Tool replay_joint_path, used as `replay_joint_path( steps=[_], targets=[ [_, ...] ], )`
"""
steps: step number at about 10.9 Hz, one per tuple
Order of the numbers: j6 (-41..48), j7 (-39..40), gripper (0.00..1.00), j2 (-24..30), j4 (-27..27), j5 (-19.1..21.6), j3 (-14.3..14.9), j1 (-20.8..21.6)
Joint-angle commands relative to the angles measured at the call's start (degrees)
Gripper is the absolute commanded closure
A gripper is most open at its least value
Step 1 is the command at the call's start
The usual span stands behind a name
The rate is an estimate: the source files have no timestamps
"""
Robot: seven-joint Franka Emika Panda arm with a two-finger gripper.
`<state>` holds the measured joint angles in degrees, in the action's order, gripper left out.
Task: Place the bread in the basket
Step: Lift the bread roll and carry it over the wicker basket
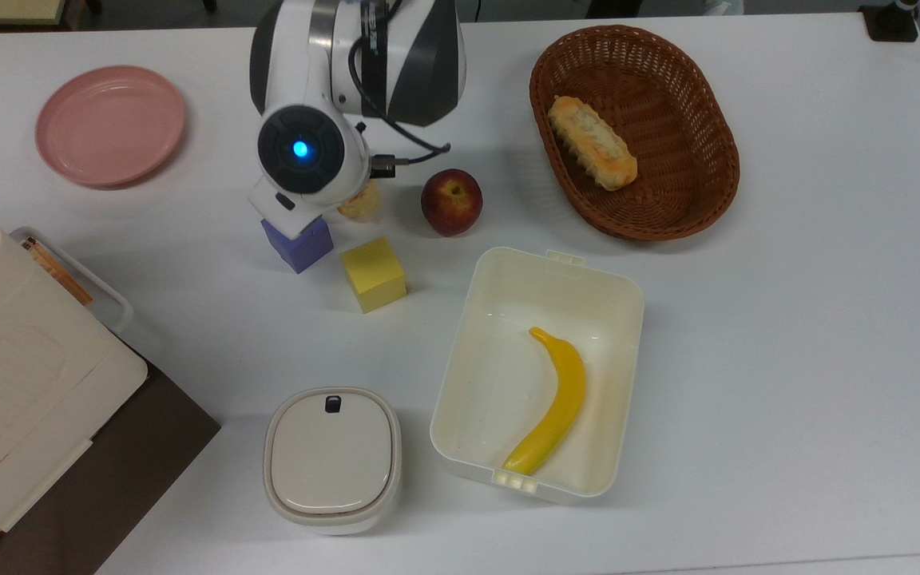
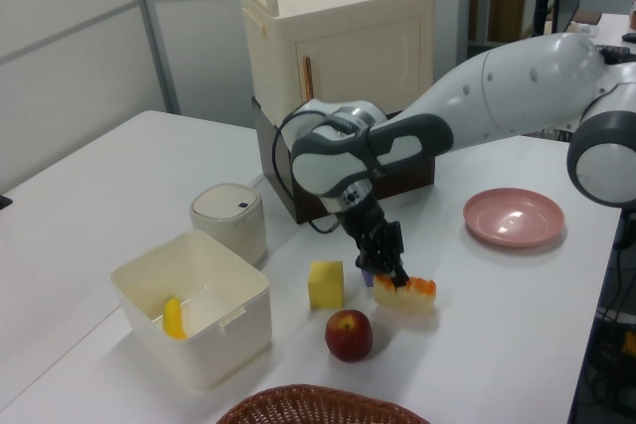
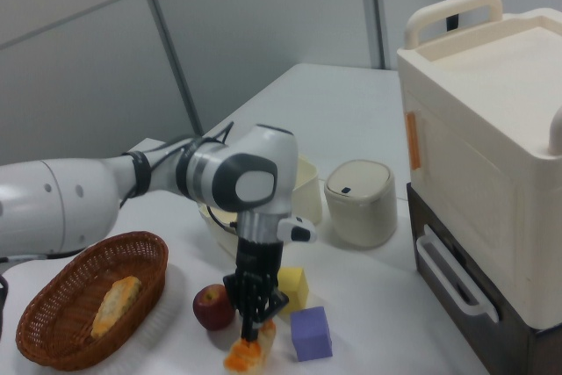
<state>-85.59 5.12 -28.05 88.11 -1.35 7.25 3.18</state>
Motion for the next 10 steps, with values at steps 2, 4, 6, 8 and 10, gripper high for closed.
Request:
replay_joint_path(
  steps=[2, 4, 6, 8, 10],
  targets=[
    [7.1, -0.99, 1.0, 7.73, -2.24, -0.41, 0.31, 2.17],
    [9.2, -1.43, 1.0, 11.6, -2.85, 0.11, 0.31, 4.2],
    [10.79, -2.3, 1.0, 15.03, -3.12, 0.73, 0.31, 7.97],
    [10.71, -7.03, 1.0, 16.97, -3.21, 2.39, 0.31, 13.14],
    [10.8, -11.95, 1.0, 17.07, -4.61, 5.03, 0.31, 19.03]
  ],
)
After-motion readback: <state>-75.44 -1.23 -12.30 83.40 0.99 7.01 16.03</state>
